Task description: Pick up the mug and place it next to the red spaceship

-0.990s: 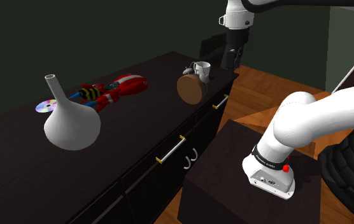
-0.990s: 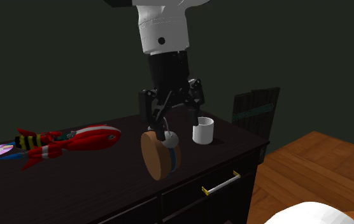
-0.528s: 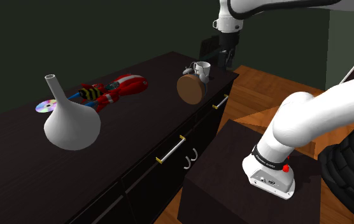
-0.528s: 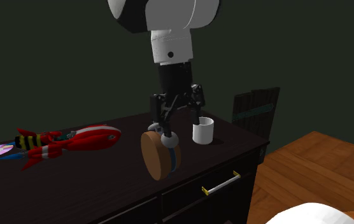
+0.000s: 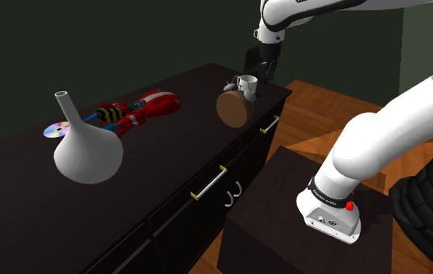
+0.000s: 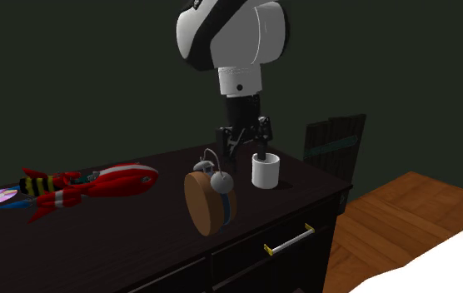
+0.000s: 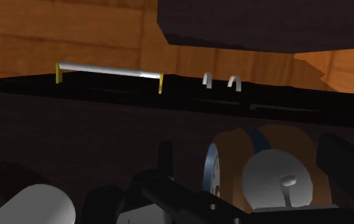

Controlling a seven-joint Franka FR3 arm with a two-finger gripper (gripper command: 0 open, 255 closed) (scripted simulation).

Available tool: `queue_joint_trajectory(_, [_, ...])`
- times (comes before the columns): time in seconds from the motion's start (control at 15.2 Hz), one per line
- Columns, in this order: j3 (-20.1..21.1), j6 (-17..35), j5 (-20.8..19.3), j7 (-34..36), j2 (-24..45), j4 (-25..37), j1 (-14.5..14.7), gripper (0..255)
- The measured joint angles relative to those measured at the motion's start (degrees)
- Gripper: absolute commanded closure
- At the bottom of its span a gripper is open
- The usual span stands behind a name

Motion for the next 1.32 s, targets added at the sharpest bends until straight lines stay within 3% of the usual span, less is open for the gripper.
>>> queue_joint_trajectory(0.4, [-4.66, 7.03, 2.31, -5.86, 13.02, 7.38, -0.46, 0])
queue_joint_trajectory(0.73, [-7.31, 10.25, 6.52, -11.34, 23.93, 15.72, -1.49, 0])
queue_joint_trajectory(1.32, [-8.43, 11.32, 16.45, -21.15, 44.61, 35.3, -7.38, 0])
